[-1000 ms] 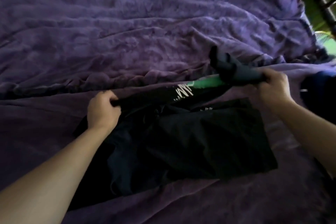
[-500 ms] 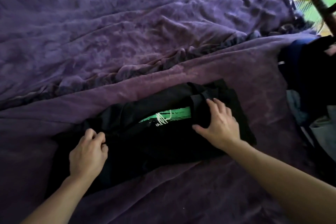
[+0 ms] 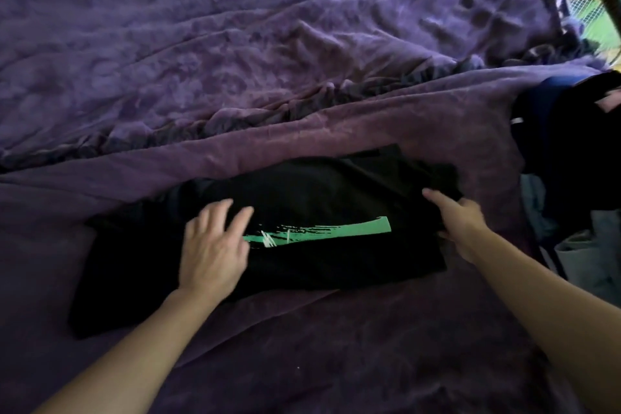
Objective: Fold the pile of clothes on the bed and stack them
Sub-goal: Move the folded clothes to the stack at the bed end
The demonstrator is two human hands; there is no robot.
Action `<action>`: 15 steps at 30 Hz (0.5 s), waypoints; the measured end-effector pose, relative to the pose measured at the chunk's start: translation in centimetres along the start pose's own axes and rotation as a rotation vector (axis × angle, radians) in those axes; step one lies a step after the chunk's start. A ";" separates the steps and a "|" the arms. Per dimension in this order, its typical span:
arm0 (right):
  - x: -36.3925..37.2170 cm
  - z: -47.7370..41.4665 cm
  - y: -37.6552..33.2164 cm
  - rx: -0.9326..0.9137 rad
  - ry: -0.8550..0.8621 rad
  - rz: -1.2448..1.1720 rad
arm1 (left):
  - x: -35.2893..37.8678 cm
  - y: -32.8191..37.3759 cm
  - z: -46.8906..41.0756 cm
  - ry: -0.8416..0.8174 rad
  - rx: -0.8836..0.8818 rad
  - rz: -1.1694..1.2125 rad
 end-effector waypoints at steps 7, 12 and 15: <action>-0.6 -0.7 -0.8 -0.045 0.023 -0.291 | 4.1 -1.8 4.0 -0.486 -0.199 -0.125; 0.5 0.3 0.3 -0.040 -0.143 -0.036 | 3.5 -0.5 2.7 -0.563 -0.255 -0.089; 0.4 0.3 -0.8 0.051 -0.252 0.019 | 3.3 0.2 2.5 -0.580 -0.298 -0.047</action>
Point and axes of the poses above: each hand's wrist, its own z-axis away from the middle knuckle, its own x-axis out of the palm, y = z × x, the point moved 1 cm from there along -z, towards the middle knuckle, and after that the axes turned 3 degrees about y, right-handed, at the moved point
